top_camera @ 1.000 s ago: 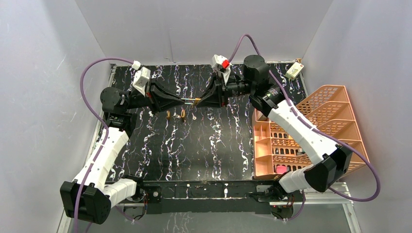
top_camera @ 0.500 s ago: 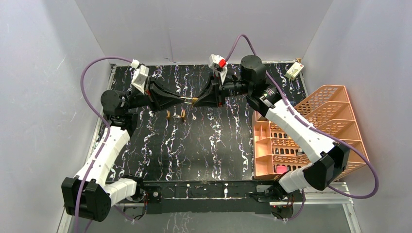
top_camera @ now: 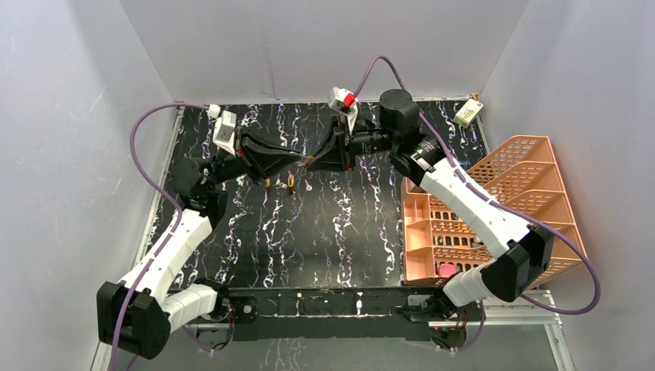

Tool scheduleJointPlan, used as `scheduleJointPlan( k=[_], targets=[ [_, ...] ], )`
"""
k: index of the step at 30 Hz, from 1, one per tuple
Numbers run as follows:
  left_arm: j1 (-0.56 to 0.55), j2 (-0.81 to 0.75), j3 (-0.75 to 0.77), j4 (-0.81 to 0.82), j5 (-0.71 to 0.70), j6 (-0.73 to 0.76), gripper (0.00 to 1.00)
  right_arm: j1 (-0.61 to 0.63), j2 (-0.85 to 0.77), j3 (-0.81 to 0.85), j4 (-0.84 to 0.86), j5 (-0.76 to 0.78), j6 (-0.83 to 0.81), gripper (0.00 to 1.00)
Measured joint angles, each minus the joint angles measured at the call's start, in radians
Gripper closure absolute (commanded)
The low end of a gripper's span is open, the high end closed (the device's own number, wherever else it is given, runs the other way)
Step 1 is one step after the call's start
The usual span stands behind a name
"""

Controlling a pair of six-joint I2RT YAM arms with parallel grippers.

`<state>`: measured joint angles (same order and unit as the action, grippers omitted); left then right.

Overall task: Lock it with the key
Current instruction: Lock the lock.

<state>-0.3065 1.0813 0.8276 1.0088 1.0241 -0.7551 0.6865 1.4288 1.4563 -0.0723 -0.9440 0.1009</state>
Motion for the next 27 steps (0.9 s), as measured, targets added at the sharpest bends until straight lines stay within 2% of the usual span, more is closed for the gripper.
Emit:
scheduleJointPlan(
  k=[10, 15, 27],
  targets=[
    [-0.034, -0.089, -0.169, 0.043, -0.163, 0.009, 1.0, 0.022, 0.021, 0.0, -0.019, 0.025, 0.027, 1.0],
    [-0.046, -0.124, -0.219, -0.027, -0.186, 0.05, 1.0, 0.027, 0.03, 0.0, -0.037, 0.038, 0.027, 1.0],
    [-0.127, -0.133, -0.308, -0.037, -0.266, 0.086, 1.0, 0.023, 0.032, 0.0, -0.029, 0.043, 0.041, 1.0]
  ],
)
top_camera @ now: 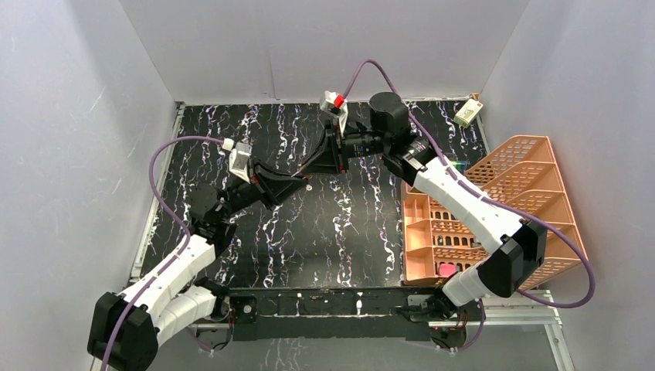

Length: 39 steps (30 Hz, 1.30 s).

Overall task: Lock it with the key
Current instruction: Lock the lock.

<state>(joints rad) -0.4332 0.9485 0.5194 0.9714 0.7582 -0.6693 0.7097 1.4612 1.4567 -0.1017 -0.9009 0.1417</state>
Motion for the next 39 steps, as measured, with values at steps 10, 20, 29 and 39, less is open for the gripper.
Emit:
scheduleJointPlan(
  k=[10, 20, 29, 39],
  targets=[
    [-0.047, -0.006, 0.096, -0.233, 0.092, 0.115, 0.78, 0.032, -0.027, 0.0, 0.089, 0.034, 0.013, 1.0],
    [-0.07, -0.097, 0.217, -0.569, 0.161, 0.323, 0.52, 0.03, -0.194, 0.0, 0.174, 0.153, -0.034, 1.0],
    [-0.07, -0.18, 0.224, -0.627, 0.109, 0.374, 0.29, 0.023, -0.204, -0.031, 0.173, 0.18, -0.043, 1.0],
    [-0.07, -0.156, 0.254, -0.563, 0.01, 0.462, 0.02, 0.021, -0.203, -0.048, 0.172, 0.119, -0.038, 1.0]
  ],
)
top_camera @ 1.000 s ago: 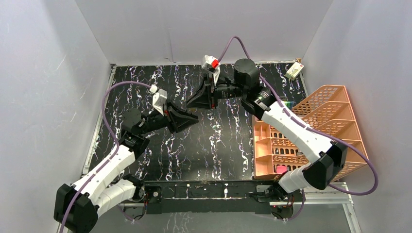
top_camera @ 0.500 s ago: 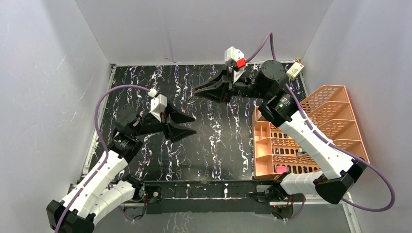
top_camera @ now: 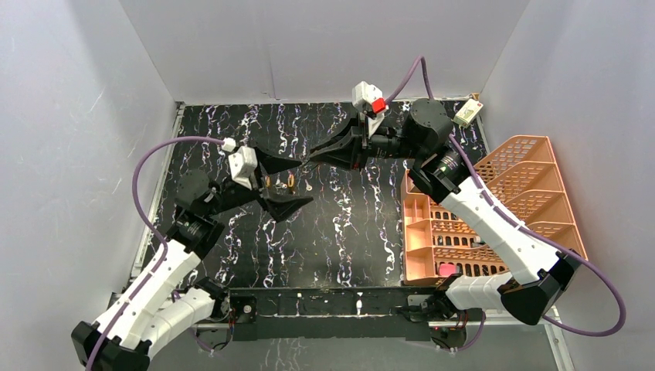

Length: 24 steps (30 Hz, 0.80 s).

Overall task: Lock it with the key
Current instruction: Lock the lock.

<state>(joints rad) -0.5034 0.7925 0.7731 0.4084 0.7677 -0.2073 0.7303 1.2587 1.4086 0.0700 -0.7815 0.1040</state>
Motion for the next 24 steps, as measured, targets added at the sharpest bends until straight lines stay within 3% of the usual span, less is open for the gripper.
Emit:
scheduleJointPlan(
  k=[3, 7, 13, 16, 19, 21, 24],
  targets=[
    [0.0, 0.042, 0.017, 0.0, -0.013, 0.03, 0.03, 0.0, 0.0, 0.0, 0.0, -0.016, 0.001, 1.0],
    [0.0, 0.064, 0.017, 0.018, -0.002, 0.041, 0.16, 0.0, 0.0, 0.0, 0.0, -0.036, 0.001, 1.0],
    [0.0, 0.081, 0.048, 0.061, 0.081, 0.033, 0.25, 0.0, 0.0, 0.0, -0.013, -0.049, -0.002, 1.0],
    [0.0, 0.084, 0.058, 0.09, 0.128, 0.017, 0.34, 0.0, 0.0, 0.0, -0.017, -0.053, -0.003, 1.0],
    [0.0, 0.09, 0.068, 0.101, 0.165, 0.006, 0.65, 0.0, 0.0, 0.0, -0.018, -0.057, -0.003, 1.0],
    [0.0, 0.103, 0.079, 0.106, 0.186, 0.003, 1.0, 0.0, 0.0, 0.0, -0.018, -0.063, 0.001, 1.0],
    [0.009, 0.131, 0.095, 0.1, 0.19, -0.001, 1.0, 0.005, 0.0, 0.0, -0.022, -0.089, 0.001, 1.0]
  ],
)
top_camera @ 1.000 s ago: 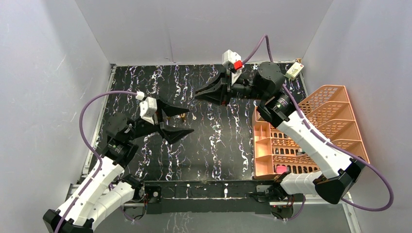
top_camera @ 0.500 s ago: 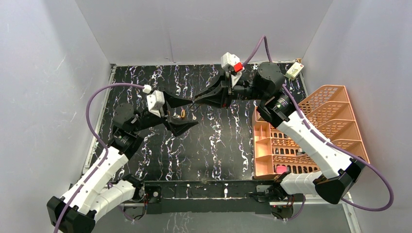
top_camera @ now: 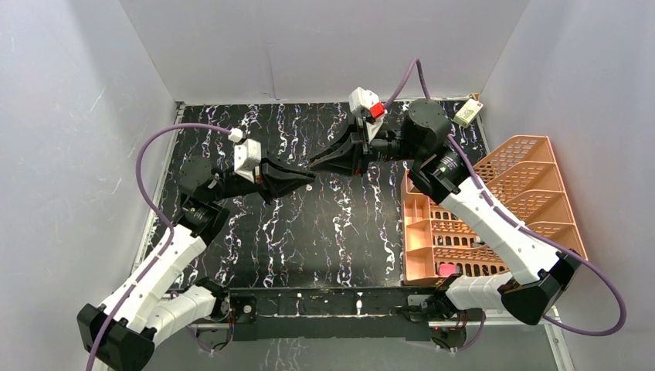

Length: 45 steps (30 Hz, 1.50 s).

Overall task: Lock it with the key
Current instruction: Lock the lock.

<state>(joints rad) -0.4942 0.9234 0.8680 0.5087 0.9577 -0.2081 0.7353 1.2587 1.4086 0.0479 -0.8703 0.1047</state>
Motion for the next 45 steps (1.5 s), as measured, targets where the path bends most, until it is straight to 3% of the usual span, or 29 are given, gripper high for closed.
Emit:
scheduleJointPlan(
  k=[19, 26, 36, 37, 38, 39, 45],
  targets=[
    [-0.009, -0.058, -0.016, -0.124, -0.09, 0.078, 1.0, -0.025, -0.015, -0.048, -0.01, 0.005, 0.031, 1.0],
    [-0.01, -0.061, 0.036, -0.236, -0.074, 0.14, 1.0, -0.042, -0.086, -0.159, 0.025, 0.013, 0.026, 1.0],
    [-0.005, 0.015, 0.103, -0.261, -0.014, 0.146, 1.0, -0.068, -0.114, -0.194, 0.023, 0.014, -0.016, 1.0],
    [-0.004, 0.023, 0.111, -0.266, -0.008, 0.146, 1.0, -0.07, -0.113, -0.193, 0.021, 0.015, -0.022, 0.88],
    [-0.003, 0.034, 0.122, -0.272, -0.003, 0.146, 1.0, -0.073, -0.113, -0.187, 0.013, 0.016, -0.03, 0.68],
    [-0.002, 0.043, 0.132, -0.277, 0.001, 0.146, 1.0, -0.076, -0.111, -0.175, 0.001, 0.02, -0.035, 0.57],
    [0.014, 0.056, 0.16, -0.277, -0.002, 0.153, 1.0, -0.119, -0.115, -0.113, -0.074, 0.08, -0.09, 0.51]
  ],
)
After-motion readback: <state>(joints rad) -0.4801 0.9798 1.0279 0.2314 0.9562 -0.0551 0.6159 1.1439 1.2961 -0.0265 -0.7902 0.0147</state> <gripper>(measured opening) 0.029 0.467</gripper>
